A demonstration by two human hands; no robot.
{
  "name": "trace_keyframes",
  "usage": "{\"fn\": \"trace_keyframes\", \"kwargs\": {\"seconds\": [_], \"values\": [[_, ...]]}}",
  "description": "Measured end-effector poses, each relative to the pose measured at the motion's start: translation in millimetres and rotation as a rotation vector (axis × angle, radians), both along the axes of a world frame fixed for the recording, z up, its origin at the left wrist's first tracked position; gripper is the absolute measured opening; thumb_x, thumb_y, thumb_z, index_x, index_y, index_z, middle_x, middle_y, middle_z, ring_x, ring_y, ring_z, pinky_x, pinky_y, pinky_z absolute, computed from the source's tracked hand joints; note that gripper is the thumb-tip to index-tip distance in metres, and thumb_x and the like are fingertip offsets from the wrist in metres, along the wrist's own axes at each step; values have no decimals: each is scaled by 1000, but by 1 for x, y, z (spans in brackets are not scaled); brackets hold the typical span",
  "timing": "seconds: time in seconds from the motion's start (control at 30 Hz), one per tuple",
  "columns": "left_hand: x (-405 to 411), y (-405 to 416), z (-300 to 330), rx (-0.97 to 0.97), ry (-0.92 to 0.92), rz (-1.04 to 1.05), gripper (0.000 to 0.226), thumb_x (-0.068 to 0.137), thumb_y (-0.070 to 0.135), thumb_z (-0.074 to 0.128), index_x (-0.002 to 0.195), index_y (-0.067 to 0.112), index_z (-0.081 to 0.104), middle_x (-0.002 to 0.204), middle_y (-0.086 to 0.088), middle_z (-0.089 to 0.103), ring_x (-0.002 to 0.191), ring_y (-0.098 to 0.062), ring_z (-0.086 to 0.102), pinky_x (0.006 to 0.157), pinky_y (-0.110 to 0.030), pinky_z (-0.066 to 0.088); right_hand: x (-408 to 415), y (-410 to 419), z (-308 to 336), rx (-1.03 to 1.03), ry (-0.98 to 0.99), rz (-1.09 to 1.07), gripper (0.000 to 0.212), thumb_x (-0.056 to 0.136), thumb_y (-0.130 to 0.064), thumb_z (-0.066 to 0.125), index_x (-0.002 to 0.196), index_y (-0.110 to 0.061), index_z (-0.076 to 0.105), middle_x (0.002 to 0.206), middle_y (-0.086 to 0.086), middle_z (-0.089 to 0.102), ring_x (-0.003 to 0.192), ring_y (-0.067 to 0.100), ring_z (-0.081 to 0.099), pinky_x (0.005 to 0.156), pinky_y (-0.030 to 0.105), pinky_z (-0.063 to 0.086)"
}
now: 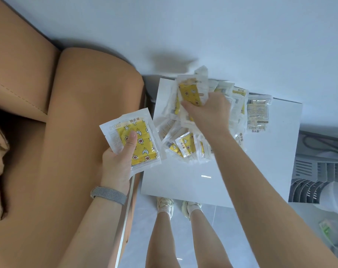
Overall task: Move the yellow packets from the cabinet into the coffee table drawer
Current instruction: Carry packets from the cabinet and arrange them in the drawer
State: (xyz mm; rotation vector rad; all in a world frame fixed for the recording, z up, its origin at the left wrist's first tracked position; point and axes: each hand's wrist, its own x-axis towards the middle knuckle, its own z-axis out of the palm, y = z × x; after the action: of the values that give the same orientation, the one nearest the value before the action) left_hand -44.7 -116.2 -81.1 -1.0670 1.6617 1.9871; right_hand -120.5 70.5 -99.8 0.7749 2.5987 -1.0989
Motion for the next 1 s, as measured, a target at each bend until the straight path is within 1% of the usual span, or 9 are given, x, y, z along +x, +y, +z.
{"fn": "trace_keyframes", "kwargs": {"seconds": [0.2,0.27,0.37,0.5,0.57,0.67,0.77,0.87,1.0], "values": [[-1,14,5,17,3,-66,34,70,40,67,103,28,66,91,11,76,86,-11,73,68,-31,60,76,64,69,-91,7,-237,26,71,-34,84,86,-17,71,85,1,72,81,16,68,72,32,54],[-2,20,6,8,3,-95,35,71,42,68,104,28,66,92,10,76,89,-12,73,78,-36,58,101,85,73,11,14,-263,19,74,-29,82,81,-18,69,88,1,68,81,19,64,71,32,50],[-3,33,10,33,1,-139,27,73,40,67,97,29,68,90,10,76,86,-12,73,78,-36,58,127,108,70,176,-9,-224,20,76,-24,80,72,-11,66,83,7,60,78,28,59,65,35,44],[-3,57,21,149,-38,-164,35,74,40,64,106,24,67,103,1,75,99,-22,71,84,-42,57,142,113,70,-238,-12,-495,15,74,-22,83,79,-27,71,74,-10,74,73,6,71,74,32,57],[-1,69,26,301,-71,-170,44,75,41,64,114,20,66,117,-8,70,110,-28,66,87,-47,57,144,106,75,-402,23,-503,17,74,-15,82,76,-29,74,79,-12,76,77,8,73,77,35,57],[8,95,34,537,-141,-212,46,73,46,73,114,24,71,127,-12,65,116,-29,63,80,-41,58,148,92,86,-589,60,-428,22,74,-12,80,74,-34,79,83,-6,77,81,14,74,79,40,59],[17,116,40,696,-149,-258,51,69,46,80,113,20,72,114,-9,70,103,-24,69,75,-35,58,151,81,95,-830,107,-316,21,69,-23,75,85,-35,79,94,0,77,91,20,74,80,39,59],[21,123,45,791,-125,-226,60,58,43,88,110,17,73,105,-7,73,94,-21,72,72,-33,58,156,86,88,-968,122,-365,25,70,-22,72,92,-30,79,101,4,76,96,24,72,77,31,58],[28,122,55,796,-127,-248,70,54,43,91,115,17,71,117,-9,70,104,-23,69,77,-37,58,160,90,86,-1043,56,-387,47,76,-53,73,109,-20,73,112,13,72,106,30,68,85,38,57]]}}
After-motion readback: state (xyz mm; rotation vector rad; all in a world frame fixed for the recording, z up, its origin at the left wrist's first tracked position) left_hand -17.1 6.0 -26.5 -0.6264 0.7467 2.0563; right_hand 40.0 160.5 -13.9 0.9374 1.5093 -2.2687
